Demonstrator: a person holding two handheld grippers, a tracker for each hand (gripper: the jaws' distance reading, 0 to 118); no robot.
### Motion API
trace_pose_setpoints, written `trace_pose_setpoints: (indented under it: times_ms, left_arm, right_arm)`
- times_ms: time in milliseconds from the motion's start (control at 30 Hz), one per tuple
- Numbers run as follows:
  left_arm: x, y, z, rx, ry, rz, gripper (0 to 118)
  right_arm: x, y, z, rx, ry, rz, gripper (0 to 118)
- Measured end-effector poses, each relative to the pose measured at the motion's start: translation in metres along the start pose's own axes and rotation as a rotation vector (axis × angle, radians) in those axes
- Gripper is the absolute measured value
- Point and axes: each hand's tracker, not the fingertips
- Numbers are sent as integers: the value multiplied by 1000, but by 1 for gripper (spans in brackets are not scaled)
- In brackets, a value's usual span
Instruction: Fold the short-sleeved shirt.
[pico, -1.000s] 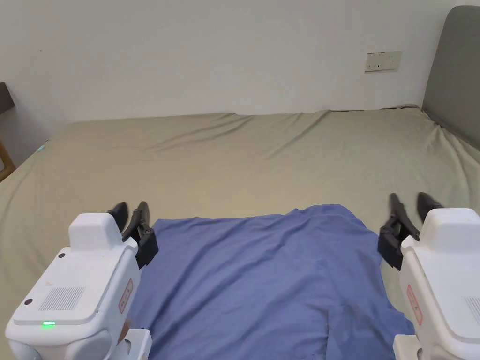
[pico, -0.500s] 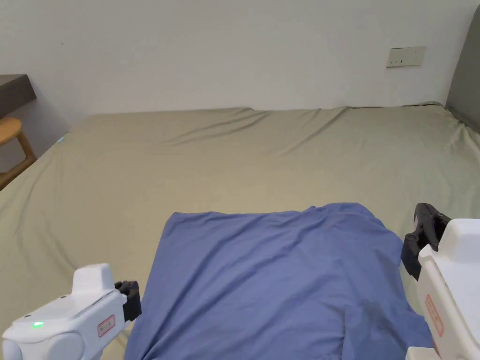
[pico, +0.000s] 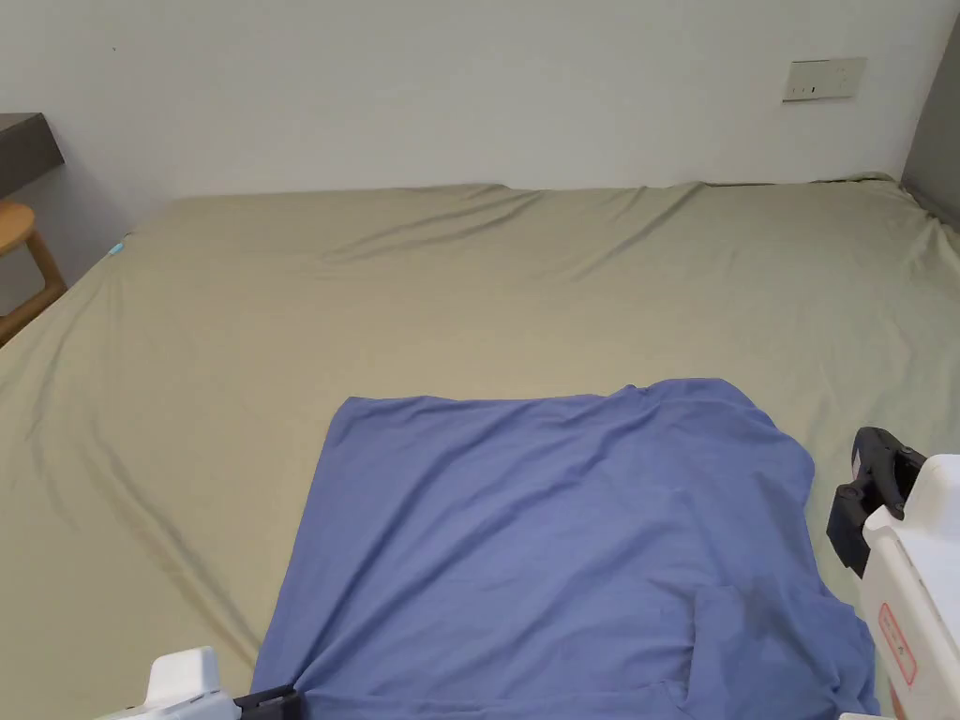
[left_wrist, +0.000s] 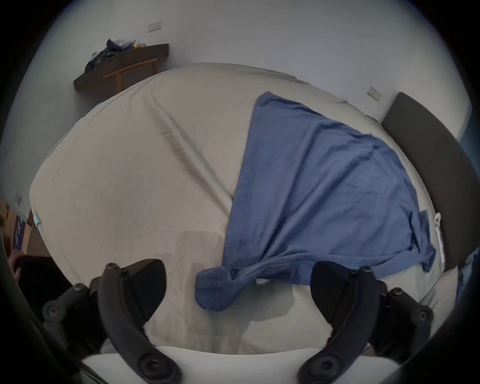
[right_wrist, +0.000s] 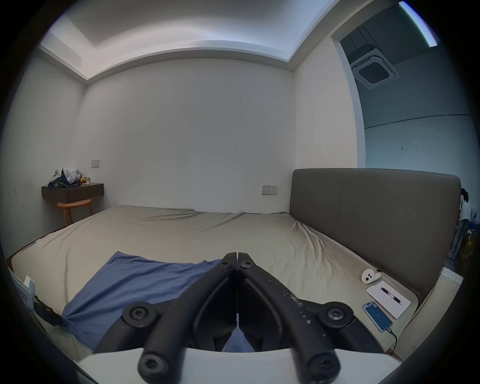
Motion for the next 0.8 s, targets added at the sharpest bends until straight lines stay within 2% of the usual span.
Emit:
trace_pose_setpoints:
  times_ms: [33, 67, 100, 167, 200, 233, 333, 367, 400, 433, 467, 500, 533, 700, 767, 800]
  left_arm:
    - [4, -1, -2, 5, 7, -14, 112]
    - [6, -2, -3, 9, 16, -33, 99]
    - [7, -2, -5, 15, 16, -41, 78]
    - [6, -7, -21, -18, -70, -78, 24]
    - [9, -9, -23, -32, -91, -86, 17]
    - [13, -11, -22, -15, -46, -94, 13]
    - [17, -13, -16, 24, -32, -118, 7]
    - [17, -10, -15, 23, -38, -111, 7]
    - [16, -9, -14, 28, -42, -102, 7]
    - [20, -10, -5, 40, -45, -96, 6]
    - [21, -8, -1, 48, -49, -92, 6]
    - [21, -6, 1, 53, -56, -87, 6]
    - [21, -4, 3, 58, -60, -85, 6]
    - [20, 1, 0, 75, -62, -95, 6]
    - [21, 3, 1, 77, -64, -92, 6]
    - [22, 4, 2, 78, -65, -90, 6]
  right_arm:
    - [1, -1, 0, -4, -2, 2, 2]
    - [2, -2, 0, -8, -3, 3, 2]
    - [3, -3, 0, -14, -4, 3, 2]
    - [7, -5, 0, -29, -10, -13, 2]
    - [10, -6, 0, -36, -10, -20, 2]
    - [13, -8, 0, -44, -14, -25, 2]
    - [23, -17, -3, -88, -27, -37, 3]
    - [27, -24, -5, -140, -31, -38, 13]
    - [32, -32, -10, -194, -23, -38, 28]
    - [37, -41, -15, -258, -16, -39, 49]
    - [41, -52, -21, -330, -20, -43, 78]
    - [46, -66, -29, -429, -30, -45, 96]
    - [49, -82, -35, -489, -30, -60, 108]
    - [57, -154, -59, -734, 14, -133, 109]
    - [55, -174, -63, -789, 38, -132, 108]
    - [53, -180, -63, -802, 36, -118, 104]
